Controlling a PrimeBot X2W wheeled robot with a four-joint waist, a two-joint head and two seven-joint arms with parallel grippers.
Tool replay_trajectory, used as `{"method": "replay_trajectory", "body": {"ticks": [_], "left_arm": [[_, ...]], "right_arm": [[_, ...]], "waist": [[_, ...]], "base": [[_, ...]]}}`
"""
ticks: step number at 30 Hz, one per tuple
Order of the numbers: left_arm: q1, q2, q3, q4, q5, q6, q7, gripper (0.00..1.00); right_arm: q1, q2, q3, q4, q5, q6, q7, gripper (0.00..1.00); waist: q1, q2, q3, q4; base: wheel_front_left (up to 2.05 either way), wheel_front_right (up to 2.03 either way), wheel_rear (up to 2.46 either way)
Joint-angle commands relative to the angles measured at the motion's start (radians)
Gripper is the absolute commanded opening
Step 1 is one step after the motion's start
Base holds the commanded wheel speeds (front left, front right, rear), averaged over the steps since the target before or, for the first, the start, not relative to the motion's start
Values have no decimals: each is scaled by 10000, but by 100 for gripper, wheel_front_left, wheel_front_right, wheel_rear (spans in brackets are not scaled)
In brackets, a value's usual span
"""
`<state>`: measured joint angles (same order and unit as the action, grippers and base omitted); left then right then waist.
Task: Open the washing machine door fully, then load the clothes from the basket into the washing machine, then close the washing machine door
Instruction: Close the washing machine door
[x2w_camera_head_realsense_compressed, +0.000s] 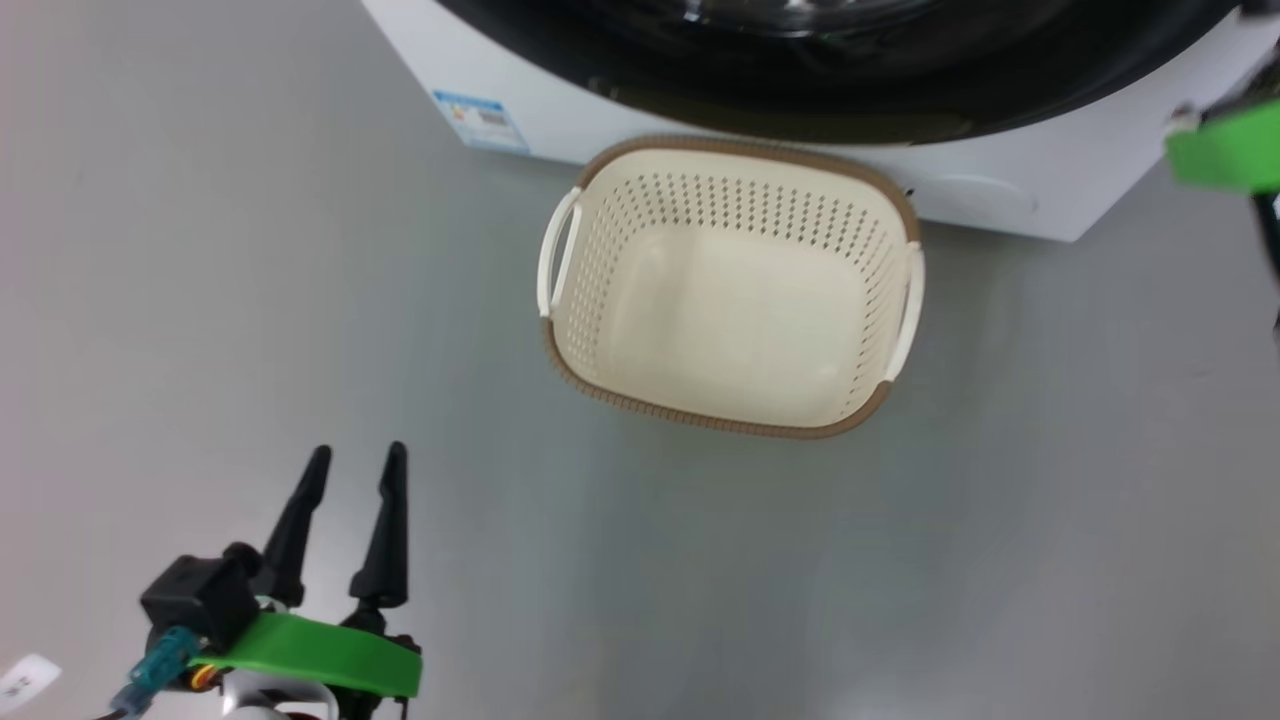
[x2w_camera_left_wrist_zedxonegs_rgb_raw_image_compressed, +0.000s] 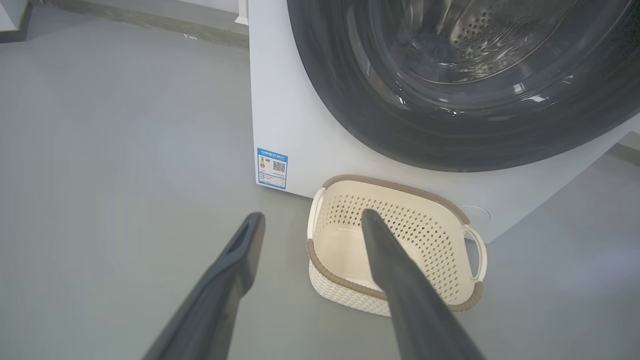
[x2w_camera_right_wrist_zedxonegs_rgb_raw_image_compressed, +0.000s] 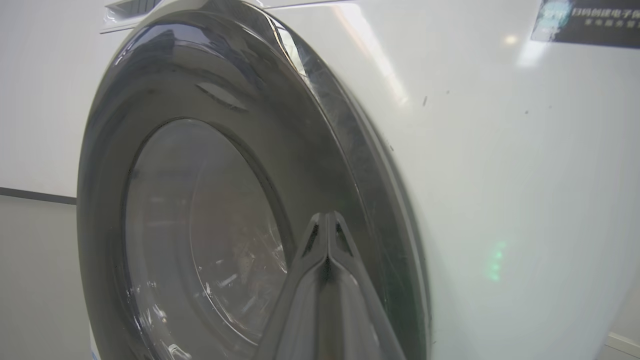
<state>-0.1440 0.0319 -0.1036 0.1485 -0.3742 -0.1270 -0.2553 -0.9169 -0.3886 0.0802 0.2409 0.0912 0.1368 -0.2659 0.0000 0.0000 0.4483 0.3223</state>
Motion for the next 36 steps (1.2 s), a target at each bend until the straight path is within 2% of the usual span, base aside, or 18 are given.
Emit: {"method": "replay_trajectory", "body": {"ticks": [1, 4, 6, 10, 11, 12, 14, 15, 17, 18, 24, 36], "left_arm": [[74, 184, 515, -137, -28, 78, -65, 100], [203, 184, 778, -55, -137, 77, -65, 100], [345, 184, 970, 1, -202, 90, -65, 100], [695, 184, 1332, 79, -132, 92, -65, 100], [787, 184, 1429, 79, -73, 92, -65, 100], [787, 184, 1429, 79, -73, 92, -65, 100], [993, 184, 1586, 74, 3, 91, -65, 100], [1099, 184, 1643, 53, 25, 90, -65, 100], [1325, 183, 1710, 31, 69, 89, -65, 100], [1546, 183, 1752, 8, 142, 90, -65, 100], [2095, 183, 1757, -178, 350, 53, -65, 100], [2504, 183, 1811, -210, 481, 19, -65, 100]], "right_arm": [[654, 122, 100, -505, 135, -61, 41, 13], [1555, 256, 188, -1008, 272, -61, 41, 24], [2135, 341, 253, -1189, 341, -61, 41, 27], [3225, 602, 334, -1563, 439, -61, 41, 48], [3505, 646, 368, -1631, 451, -61, 41, 58], [3505, 646, 368, -1631, 451, -61, 41, 58], [4051, 687, 442, -1750, 492, -61, 41, 71], [4304, 690, 418, -1791, 511, -61, 41, 73], [4785, 695, 338, -1849, 556, -61, 41, 83], [5220, 738, 181, -1934, 590, -61, 41, 100], [6511, 1002, -379, -2281, 628, -61, 41, 100], [8479, 1656, -1208, -2888, 589, -61, 41, 100]], "waist": [[0, 0, -509, -368], [0, 0, -1004, -681], [0, 0, -1371, -925], [0, 0, -2174, -1406], [0, 0, -2384, -1511], [0, 0, -2384, -1511], [0, 0, -2780, -1692], [0, 0, -2970, -1765], [0, 0, -3323, -1884], [0, 0, -3635, -1989], [0, 0, -4395, -2253], [0, 0, -4917, -2594]], "base": [[0, 0, 0], [0, 0, 0], [0, 0, 0], [0, 0, 0], [0, 0, 0], [0, 0, 0], [0, 0, 0], [0, 0, 0], [0, 0, 0], [0, 0, 0], [0, 0, 0], [0, 0, 0]]}}
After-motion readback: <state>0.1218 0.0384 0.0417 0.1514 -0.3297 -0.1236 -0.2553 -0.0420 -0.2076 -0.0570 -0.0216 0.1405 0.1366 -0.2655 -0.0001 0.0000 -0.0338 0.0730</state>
